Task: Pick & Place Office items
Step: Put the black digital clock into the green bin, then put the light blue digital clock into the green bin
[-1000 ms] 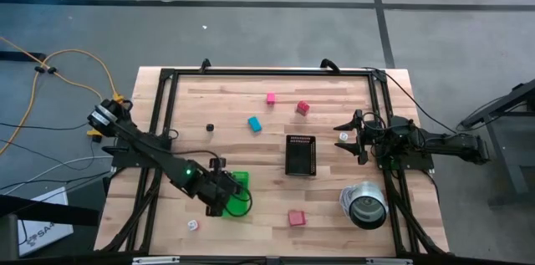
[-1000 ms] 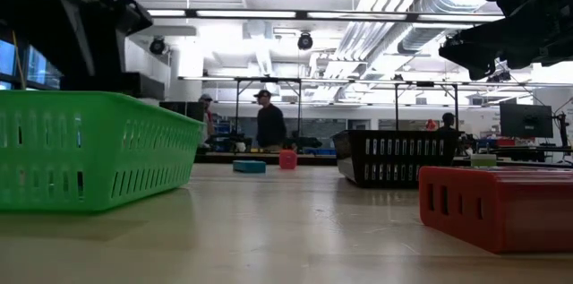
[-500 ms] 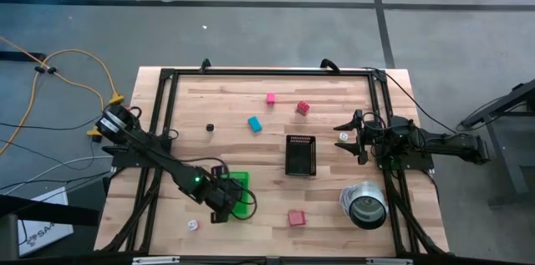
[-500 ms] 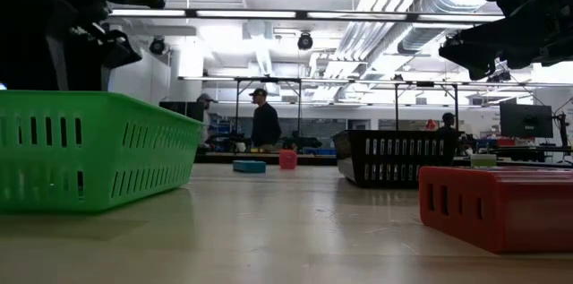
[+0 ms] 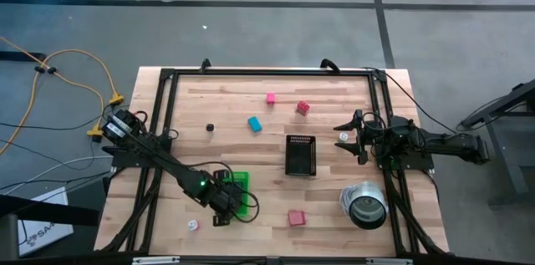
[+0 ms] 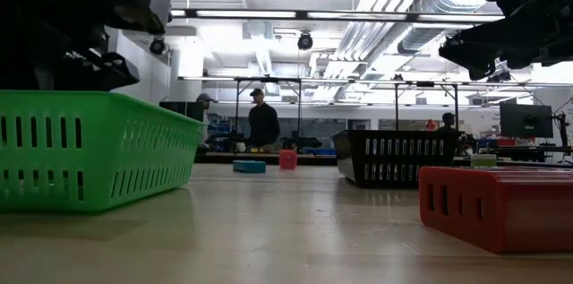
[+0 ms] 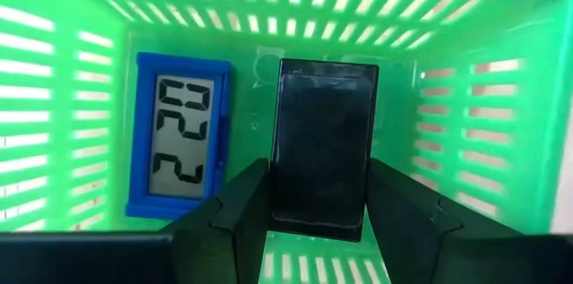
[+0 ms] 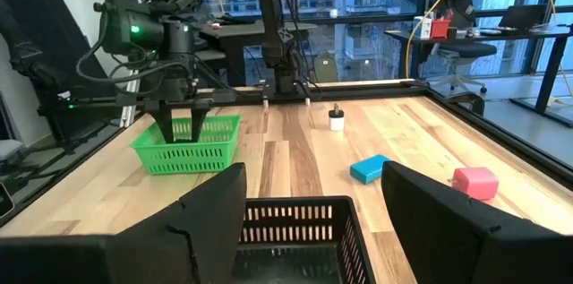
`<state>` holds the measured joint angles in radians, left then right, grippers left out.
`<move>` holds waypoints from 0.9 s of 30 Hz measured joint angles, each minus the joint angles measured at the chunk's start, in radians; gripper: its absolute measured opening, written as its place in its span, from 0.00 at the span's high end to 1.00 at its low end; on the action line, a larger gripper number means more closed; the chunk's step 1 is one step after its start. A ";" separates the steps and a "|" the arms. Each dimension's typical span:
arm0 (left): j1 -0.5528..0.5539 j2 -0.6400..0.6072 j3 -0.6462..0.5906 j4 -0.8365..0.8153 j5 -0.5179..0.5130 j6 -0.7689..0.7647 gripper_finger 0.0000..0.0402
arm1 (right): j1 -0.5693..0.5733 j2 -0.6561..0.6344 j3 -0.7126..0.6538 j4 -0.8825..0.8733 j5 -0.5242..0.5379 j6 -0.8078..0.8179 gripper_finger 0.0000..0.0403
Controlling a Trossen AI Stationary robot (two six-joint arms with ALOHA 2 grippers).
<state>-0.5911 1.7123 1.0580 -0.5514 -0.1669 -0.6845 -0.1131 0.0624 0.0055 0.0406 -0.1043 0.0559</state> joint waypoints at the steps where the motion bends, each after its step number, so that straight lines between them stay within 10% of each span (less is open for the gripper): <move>1: 0.000 0.000 0.000 0.000 0.000 -0.006 0.61 | 0.000 0.000 0.000 0.000 0.000 0.000 0.38; 27: 0.000 0.013 -0.001 -0.001 0.022 -0.046 0.53 | 0.000 0.000 0.000 0.000 0.000 0.000 0.38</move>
<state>-0.5911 1.7248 1.0573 -0.5522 -0.1448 -0.7307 -0.1131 0.0624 0.0055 0.0406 -0.1043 0.0559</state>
